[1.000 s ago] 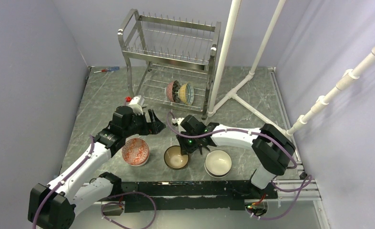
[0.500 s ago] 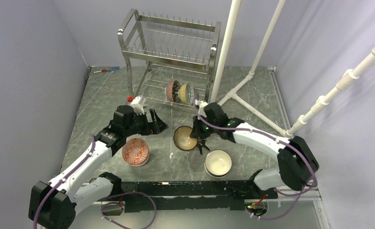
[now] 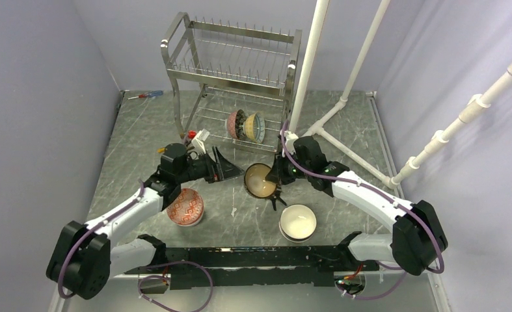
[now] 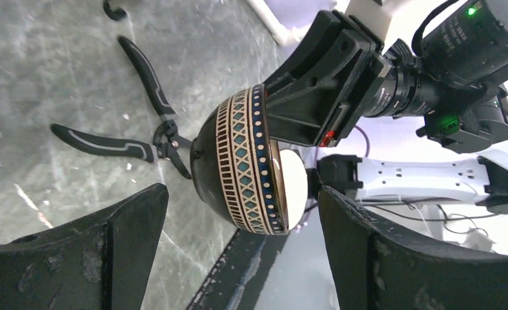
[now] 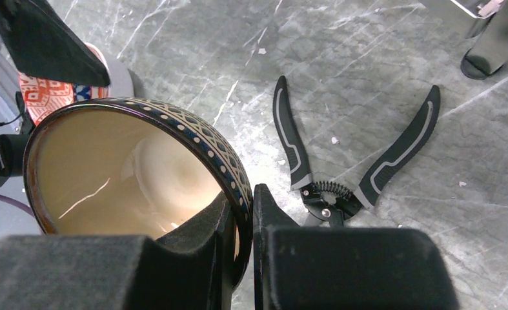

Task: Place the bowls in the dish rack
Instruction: Place the bowl in the dish rack.

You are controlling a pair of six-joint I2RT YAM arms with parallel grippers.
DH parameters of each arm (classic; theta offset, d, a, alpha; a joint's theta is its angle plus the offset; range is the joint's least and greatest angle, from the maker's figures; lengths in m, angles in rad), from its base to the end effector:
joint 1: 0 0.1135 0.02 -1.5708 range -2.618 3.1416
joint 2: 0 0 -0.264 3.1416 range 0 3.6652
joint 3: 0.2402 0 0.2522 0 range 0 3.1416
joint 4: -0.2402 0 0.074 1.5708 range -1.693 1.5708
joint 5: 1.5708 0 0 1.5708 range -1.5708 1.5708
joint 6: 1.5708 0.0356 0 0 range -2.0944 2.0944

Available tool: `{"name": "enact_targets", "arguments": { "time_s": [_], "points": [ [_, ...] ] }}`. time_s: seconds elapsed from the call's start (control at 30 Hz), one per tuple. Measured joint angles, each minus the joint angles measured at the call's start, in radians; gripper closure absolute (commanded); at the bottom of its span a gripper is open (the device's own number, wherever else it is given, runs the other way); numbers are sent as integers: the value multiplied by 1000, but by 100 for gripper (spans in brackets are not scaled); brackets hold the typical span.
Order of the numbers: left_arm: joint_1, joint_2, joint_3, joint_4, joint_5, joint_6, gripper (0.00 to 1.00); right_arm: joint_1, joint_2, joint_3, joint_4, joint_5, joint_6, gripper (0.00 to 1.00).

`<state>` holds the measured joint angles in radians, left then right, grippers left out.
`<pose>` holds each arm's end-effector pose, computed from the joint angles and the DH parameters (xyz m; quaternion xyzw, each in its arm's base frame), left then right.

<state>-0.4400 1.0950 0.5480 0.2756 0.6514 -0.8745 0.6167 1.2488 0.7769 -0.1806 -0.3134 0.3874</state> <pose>0.2062 -0.1209 0.2446 0.0264 0.7784 -0.5519 0.2981 0.2120 0.1637 0.2405 -0.1700 0.8717 0.3333 0.3164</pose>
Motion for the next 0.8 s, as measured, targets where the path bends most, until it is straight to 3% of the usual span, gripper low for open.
{"name": "enact_targets", "arguments": {
  "time_s": [0.57,0.8],
  "points": [
    [-104,128,-6,71,28,-108,10,0,-1,11,2,-14,11,100],
    [-136,209,-21,178,32,-190,12,0,-4,13,2,-14,13,100]
  ]
}}
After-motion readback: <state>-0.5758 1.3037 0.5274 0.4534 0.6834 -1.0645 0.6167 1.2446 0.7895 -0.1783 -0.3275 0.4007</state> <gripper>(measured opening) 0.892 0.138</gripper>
